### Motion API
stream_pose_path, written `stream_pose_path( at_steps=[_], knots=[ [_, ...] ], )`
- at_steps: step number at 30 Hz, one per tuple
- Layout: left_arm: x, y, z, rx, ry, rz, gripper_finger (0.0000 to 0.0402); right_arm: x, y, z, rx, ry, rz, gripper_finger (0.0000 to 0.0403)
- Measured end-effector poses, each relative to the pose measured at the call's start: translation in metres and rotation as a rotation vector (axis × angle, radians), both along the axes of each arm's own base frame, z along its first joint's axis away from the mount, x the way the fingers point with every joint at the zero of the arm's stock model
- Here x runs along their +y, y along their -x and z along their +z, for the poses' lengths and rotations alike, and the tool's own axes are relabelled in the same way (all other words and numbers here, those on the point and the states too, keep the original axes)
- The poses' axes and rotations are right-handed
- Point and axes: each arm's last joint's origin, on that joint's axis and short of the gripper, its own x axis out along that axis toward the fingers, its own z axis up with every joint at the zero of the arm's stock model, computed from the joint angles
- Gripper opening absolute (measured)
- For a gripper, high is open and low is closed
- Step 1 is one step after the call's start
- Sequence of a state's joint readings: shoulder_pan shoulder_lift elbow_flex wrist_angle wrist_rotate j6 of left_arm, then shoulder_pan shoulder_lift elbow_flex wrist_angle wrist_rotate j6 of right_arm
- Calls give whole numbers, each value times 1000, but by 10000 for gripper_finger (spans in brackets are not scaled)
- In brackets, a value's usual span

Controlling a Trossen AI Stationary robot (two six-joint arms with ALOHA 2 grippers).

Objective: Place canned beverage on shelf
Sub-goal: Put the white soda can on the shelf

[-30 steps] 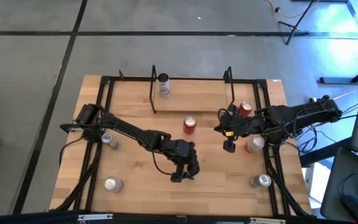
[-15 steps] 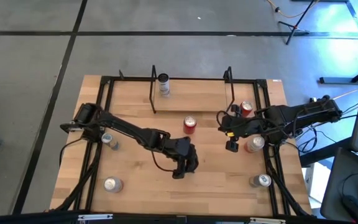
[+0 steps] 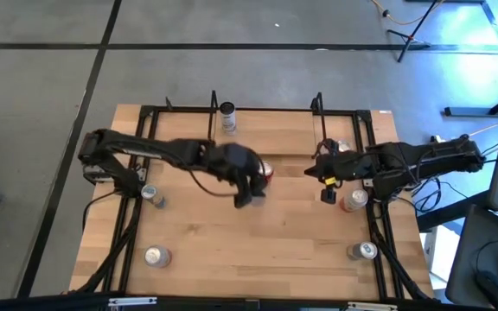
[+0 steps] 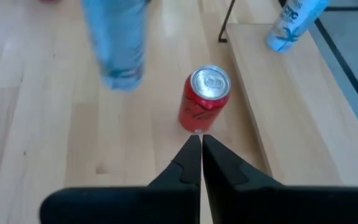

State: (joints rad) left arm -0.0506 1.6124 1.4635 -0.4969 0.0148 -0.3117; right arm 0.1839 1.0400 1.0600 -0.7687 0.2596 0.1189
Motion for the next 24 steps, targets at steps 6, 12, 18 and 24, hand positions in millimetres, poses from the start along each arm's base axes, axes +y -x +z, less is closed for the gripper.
stream_pose_path(
  at_steps=[6,12,18,24],
  knots=[
    [39,31,28,-16,-23,202,237,-16,-3,-13,-57,36,51,7],
    [80,54,31,62,-68,364,240,-37,-10,-22,-63,76,75,7],
    [123,68,17,165,-94,402,241,-64,-12,-26,-74,79,5,7],
    [152,75,-4,190,-145,329,242,-83,-16,-29,-79,57,-90,7]
  ],
)
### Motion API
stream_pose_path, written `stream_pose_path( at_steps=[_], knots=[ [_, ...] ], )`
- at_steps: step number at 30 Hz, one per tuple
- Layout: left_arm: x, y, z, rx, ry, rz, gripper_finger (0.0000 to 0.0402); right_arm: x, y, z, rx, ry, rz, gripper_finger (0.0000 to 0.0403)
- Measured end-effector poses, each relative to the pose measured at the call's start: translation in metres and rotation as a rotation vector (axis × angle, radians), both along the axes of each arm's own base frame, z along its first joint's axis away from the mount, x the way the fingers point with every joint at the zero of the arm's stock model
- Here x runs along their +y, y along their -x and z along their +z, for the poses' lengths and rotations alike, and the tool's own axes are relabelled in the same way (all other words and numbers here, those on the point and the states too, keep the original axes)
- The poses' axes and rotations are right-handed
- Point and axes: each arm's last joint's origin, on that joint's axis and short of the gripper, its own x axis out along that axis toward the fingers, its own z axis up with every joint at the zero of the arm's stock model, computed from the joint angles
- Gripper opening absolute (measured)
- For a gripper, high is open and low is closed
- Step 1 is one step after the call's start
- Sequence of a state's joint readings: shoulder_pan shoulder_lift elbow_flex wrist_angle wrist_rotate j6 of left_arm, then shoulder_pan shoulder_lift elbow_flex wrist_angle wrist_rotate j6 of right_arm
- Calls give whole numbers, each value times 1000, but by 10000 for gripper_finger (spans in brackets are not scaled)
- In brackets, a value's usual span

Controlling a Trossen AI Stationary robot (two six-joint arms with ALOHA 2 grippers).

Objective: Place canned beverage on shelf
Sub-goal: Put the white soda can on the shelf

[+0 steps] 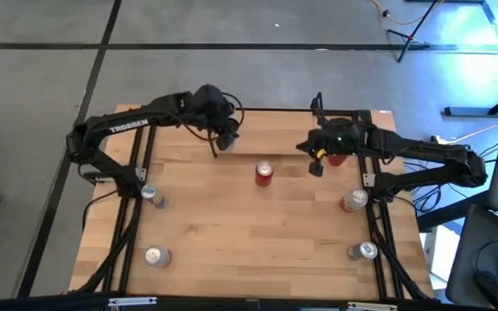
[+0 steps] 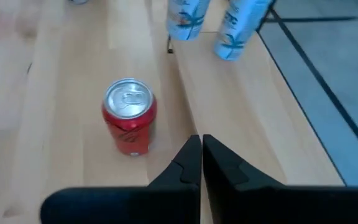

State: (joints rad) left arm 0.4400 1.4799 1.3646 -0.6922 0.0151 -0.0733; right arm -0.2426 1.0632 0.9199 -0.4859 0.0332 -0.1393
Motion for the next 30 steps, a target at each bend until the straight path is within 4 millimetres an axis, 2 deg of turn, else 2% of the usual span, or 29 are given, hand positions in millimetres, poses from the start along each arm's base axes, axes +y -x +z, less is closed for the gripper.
stream_pose_path(
  at_steps=[5,15,26,30],
  knots=[
    [17,7,-17,-12,3,-81,242,-6,-9,-1,-49,-28,-56,7],
    [32,19,-46,-1,16,-151,243,-11,-28,-13,-63,-84,-115,7],
    [38,21,-54,-13,-17,-155,244,-14,-36,-24,-24,-108,-139,7],
    [38,21,-54,-11,-16,-154,260,-14,-36,-24,-23,-108,-138,7]
  ],
)
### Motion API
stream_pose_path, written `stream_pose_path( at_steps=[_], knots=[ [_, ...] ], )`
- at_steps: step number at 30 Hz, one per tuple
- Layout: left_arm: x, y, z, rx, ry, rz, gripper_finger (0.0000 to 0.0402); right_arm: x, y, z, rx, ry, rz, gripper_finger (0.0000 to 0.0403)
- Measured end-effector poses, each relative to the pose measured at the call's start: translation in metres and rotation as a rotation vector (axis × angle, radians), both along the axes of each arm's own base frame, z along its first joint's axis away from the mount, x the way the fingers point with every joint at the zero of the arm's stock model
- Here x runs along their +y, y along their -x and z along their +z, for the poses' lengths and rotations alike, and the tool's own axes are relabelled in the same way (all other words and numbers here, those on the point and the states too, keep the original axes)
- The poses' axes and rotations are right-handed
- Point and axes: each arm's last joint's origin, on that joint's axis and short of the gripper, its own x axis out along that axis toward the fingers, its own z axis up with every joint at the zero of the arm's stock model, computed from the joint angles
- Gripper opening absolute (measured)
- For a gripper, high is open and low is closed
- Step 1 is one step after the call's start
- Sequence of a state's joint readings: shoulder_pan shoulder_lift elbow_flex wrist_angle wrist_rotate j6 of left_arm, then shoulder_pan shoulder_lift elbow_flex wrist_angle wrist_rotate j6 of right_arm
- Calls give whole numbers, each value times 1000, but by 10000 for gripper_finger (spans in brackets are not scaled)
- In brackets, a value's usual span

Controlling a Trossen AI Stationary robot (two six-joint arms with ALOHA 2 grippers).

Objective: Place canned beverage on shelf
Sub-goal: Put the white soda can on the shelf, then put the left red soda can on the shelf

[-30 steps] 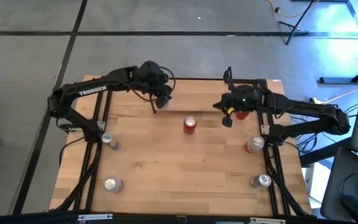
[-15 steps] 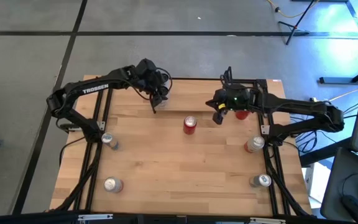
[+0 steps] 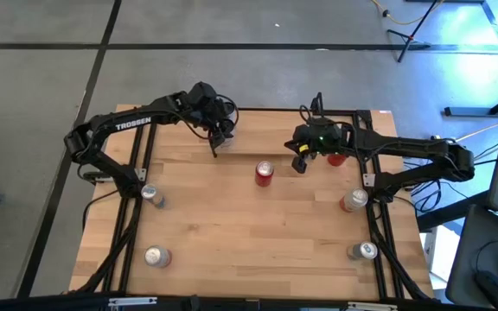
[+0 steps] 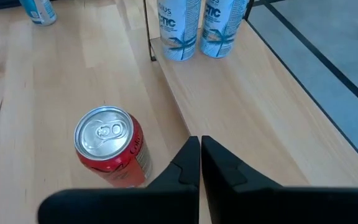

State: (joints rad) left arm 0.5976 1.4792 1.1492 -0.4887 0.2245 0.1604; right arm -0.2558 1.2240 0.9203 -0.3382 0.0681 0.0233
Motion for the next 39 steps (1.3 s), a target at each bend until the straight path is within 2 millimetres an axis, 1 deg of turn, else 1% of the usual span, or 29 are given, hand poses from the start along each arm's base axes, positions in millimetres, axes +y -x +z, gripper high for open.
stream_pose_path(
  at_steps=[5,9,17,20,22,25,29,31,33,37,39],
  knots=[
    [-1,-1,0,2,0,-4,289,0,0,0,0,0,0,7],
    [-2,0,1,0,-3,-3,303,0,0,0,0,0,1,7],
    [-6,6,14,-43,-36,-3,307,0,0,0,1,1,0,8],
    [-7,8,20,-65,-56,0,307,0,0,0,0,2,0,19],
    [-7,10,25,-82,-79,9,307,0,0,0,1,3,-1,39],
    [-8,13,35,-123,-140,41,307,-1,0,0,5,18,-17,78],
    [-13,18,54,-183,-137,78,308,-1,0,2,3,27,-12,134],
    [-20,21,66,-239,-133,89,308,-1,-1,6,-8,36,6,164],
    [-29,24,74,-280,-113,93,308,0,-3,9,-26,42,39,195],
    [-47,26,82,-326,-42,98,308,1,-6,10,-65,23,90,255],
    [-56,25,84,-331,-25,104,308,1,-10,7,-63,-2,127,279]
  ],
)
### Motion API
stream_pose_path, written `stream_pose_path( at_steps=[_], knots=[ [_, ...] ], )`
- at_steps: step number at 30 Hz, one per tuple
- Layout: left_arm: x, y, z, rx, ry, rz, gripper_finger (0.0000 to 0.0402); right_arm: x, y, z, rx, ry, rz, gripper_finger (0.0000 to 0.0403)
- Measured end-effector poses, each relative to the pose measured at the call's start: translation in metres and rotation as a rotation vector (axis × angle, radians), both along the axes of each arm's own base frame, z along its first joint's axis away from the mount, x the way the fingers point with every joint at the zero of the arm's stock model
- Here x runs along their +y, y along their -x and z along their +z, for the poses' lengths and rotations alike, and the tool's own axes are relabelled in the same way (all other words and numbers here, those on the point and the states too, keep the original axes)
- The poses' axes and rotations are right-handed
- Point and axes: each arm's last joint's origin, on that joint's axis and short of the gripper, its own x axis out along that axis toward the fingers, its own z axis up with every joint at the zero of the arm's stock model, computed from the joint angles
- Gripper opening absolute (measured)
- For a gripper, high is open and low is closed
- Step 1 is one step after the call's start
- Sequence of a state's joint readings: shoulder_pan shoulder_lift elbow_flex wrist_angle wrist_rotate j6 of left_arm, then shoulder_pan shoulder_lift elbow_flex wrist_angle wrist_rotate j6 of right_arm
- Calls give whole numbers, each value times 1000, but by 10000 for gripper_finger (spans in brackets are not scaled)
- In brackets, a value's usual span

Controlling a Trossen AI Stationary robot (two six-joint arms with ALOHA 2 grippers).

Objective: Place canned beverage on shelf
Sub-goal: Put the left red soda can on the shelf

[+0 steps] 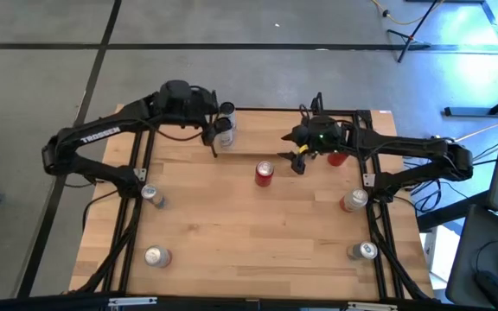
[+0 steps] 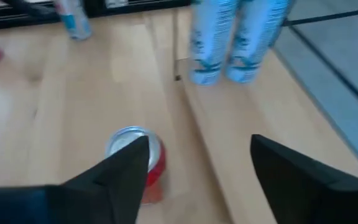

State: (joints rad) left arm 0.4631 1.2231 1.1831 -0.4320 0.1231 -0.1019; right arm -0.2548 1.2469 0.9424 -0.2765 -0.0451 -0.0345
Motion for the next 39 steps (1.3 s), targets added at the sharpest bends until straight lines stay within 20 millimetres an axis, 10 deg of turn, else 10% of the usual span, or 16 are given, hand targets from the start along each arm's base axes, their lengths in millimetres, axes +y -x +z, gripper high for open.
stream_pose_path(
  at_steps=[24,39],
  knots=[
    [-96,39,-49,5,116,-137,308,29,-38,-9,-163,-102,-70,324],
    [-105,43,-57,-46,200,-139,308,41,-68,-80,113,-66,-57,323]
  ],
)
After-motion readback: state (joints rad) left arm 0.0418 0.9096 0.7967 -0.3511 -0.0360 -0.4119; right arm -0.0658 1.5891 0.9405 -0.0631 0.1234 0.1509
